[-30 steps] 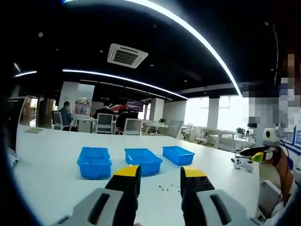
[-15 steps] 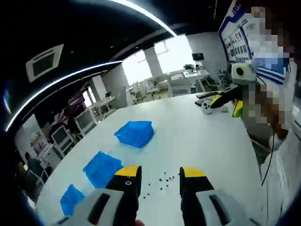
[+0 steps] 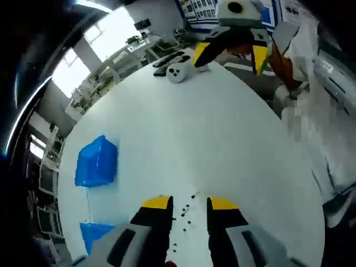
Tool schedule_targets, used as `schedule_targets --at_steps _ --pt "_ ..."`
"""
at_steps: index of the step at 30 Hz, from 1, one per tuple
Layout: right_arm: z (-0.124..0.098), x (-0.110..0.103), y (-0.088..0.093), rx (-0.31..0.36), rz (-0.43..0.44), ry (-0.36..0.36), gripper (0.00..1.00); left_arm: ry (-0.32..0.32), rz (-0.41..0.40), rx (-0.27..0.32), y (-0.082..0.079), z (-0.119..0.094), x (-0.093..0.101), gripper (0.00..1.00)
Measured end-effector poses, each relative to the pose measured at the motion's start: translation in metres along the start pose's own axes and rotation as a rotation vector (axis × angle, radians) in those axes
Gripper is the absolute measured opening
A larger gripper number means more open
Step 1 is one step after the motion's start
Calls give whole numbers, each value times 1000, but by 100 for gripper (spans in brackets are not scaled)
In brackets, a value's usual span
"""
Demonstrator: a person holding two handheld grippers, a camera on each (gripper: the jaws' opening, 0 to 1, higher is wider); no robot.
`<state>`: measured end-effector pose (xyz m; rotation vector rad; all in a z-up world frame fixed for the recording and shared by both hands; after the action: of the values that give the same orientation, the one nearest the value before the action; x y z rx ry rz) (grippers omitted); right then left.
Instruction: Pick up the resistors one by one and place each resistor into its matching bin, sorting the parts by color and model until every resistor is separated into the correct bin for its type
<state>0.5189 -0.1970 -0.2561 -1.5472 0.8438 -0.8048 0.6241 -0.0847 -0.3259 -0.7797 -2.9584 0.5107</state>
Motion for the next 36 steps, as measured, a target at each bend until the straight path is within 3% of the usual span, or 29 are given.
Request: schedule_targets --at_steps 3,4,8,12,17,26,28,30,33,36 --pt "0 0 -1 1 -4 0 43 75 -37 -6 -3 13 -4 24" --pt "-1 -1 -1 1 -6 0 43 107 -34 -33 -2 17 -2 23" --pt "-1 1 0 0 -5 5 43 156 -1 -135 6 32 -8 22" --pt "-2 1 0 2 -4 6 43 195 -25 -153 8 43 -11 20" --pt "0 0 1 0 -1 1 43 212 -22 -177 9 52 -17 18" --pt "3 -1 5 -16 -19 13 43 236 -97 -183 10 50 -21 11" --pt "3 -3 4 -14 -16 6 43 264 -165 -181 11 50 -15 5" --pt "2 -4 2 -12 -21 5 43 261 -136 -179 11 48 -17 5" --pt "3 -5 1 -9 -21 2 43 254 -182 -165 11 47 -16 4" --pt "3 -6 0 -8 -24 -1 43 233 -173 -171 11 46 -14 4"
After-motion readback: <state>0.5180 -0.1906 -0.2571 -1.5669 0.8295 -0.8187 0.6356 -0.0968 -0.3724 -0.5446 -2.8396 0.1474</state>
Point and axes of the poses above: the point that each gripper's makers call its tool centre point, and the gripper's own axes: z roughly forward along the fingers, x roughly to its right, y roughly out of its underside, the point moved 2 cm from there along -z, roughly backward along the fingers, and after that the axes turned 10 degrees about y, right-handed, at the moved point
